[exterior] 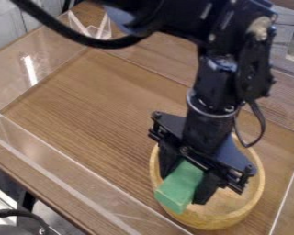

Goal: Remove the green block from inside the brown bowl and put it on the table

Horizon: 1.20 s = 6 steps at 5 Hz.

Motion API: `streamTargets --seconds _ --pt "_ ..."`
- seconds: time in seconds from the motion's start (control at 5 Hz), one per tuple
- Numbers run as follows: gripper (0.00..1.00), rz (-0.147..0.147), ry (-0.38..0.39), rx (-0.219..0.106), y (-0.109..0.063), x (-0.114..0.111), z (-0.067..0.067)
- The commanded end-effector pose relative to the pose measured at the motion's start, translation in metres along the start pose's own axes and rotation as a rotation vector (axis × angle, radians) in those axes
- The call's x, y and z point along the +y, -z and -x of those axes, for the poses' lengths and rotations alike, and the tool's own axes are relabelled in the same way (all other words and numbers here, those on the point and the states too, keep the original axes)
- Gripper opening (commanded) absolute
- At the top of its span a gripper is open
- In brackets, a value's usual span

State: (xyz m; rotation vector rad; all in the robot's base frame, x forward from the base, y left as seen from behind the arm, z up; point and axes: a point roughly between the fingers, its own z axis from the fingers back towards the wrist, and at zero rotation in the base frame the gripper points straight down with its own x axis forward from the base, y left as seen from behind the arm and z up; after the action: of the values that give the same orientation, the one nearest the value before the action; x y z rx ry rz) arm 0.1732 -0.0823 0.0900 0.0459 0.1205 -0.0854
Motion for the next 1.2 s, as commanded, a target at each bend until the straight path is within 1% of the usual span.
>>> streamTargets --seconds 0.0,0.2,0.4,0.6,1.0 --pt "0.0 0.021 0.025 -0.052 -0.018 -0.003 -0.007" --pt "0.0 0.024 0.032 -0.055 -0.024 -0.004 -0.006" --pt "0.0 0.026 -0.015 -0.062 -0.029 0.003 -0.011" --pt "0.0 0.026 -0.055 -0.061 -0.029 0.007 -0.017" --pt "0.0 0.033 -0.074 -0.066 -0.033 0.009 -0.018"
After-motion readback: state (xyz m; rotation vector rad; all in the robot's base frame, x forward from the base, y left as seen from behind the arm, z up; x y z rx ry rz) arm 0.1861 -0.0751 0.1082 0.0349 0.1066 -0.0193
